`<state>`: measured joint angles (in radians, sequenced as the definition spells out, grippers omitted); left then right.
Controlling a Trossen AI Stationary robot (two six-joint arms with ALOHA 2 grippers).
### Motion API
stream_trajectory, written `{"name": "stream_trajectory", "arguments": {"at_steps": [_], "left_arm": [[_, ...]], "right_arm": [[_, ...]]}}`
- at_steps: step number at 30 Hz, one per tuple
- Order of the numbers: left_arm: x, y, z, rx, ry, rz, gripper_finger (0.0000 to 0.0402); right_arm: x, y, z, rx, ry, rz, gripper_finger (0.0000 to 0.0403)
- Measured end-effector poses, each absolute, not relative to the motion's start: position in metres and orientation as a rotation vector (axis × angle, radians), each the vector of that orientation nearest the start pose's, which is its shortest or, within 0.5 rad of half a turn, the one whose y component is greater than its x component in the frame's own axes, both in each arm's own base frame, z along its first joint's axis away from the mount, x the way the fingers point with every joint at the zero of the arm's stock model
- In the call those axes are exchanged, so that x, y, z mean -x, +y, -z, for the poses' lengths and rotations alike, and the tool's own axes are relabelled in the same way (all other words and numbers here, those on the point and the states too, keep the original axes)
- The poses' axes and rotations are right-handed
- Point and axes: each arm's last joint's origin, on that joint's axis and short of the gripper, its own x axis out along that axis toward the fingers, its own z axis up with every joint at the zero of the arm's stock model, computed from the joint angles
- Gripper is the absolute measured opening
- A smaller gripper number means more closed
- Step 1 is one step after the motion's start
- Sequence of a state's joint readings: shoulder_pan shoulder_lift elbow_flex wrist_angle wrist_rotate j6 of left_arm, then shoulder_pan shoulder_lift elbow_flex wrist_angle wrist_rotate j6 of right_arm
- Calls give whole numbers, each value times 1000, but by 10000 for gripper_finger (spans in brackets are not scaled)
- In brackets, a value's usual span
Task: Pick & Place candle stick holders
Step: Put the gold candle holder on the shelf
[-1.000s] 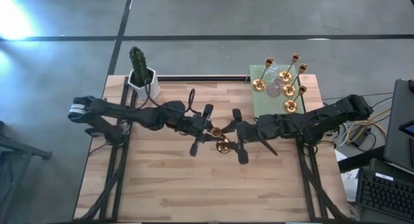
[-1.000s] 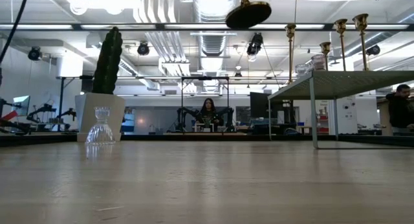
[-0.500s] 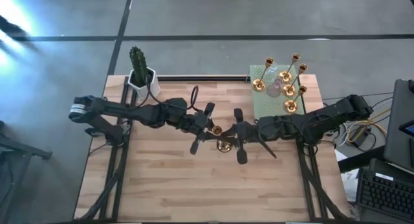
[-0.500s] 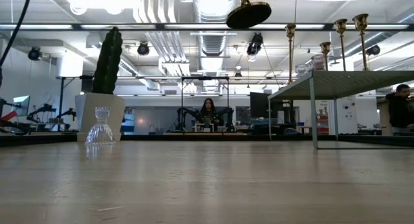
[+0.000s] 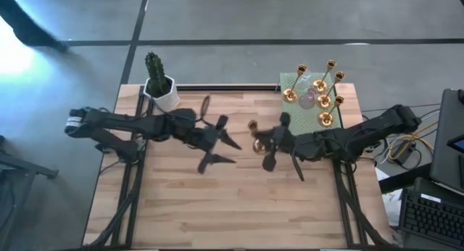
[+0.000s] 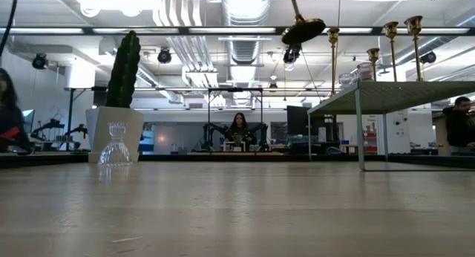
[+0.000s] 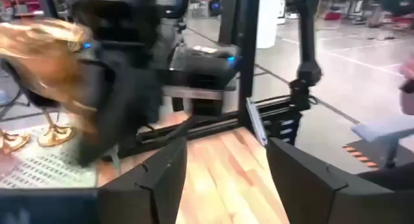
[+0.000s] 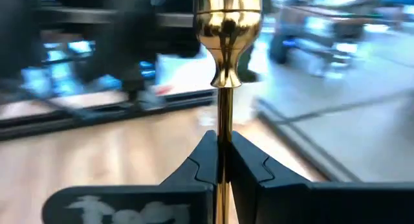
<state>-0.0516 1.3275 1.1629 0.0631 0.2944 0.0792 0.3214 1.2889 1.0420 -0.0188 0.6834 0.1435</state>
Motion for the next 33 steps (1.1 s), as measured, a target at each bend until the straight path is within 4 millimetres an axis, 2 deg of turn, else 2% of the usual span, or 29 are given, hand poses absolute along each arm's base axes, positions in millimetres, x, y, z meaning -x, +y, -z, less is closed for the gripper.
{"name": "stream_trajectory", "arguments": {"at_steps": [3, 6, 11, 15, 20, 24, 33], "left_arm": [[-279, -22, -367, -68, 62, 335, 225], [-252, -19, -357, -62, -1, 295, 227], [-209, -15, -322, -52, -148, 208, 228], [-184, -11, -297, -48, -209, 124, 228], [-170, -8, -272, -44, -185, 27, 229], [-165, -6, -261, -43, -163, -33, 229], [-164, -3, -251, -23, -135, -132, 229]], "right_arm": [[-265, 75, -334, -11, 202, 503, 12], [-254, 77, -337, -34, 166, 597, 12], [-235, 77, -330, -55, 96, 810, 11], [-227, 75, -323, -94, 36, 926, 11], [-226, 71, -314, -59, -28, 1124, 11], [-227, 63, -307, -72, -47, 1175, 11], [-228, 29, -274, -54, -41, 1315, 11]]}}
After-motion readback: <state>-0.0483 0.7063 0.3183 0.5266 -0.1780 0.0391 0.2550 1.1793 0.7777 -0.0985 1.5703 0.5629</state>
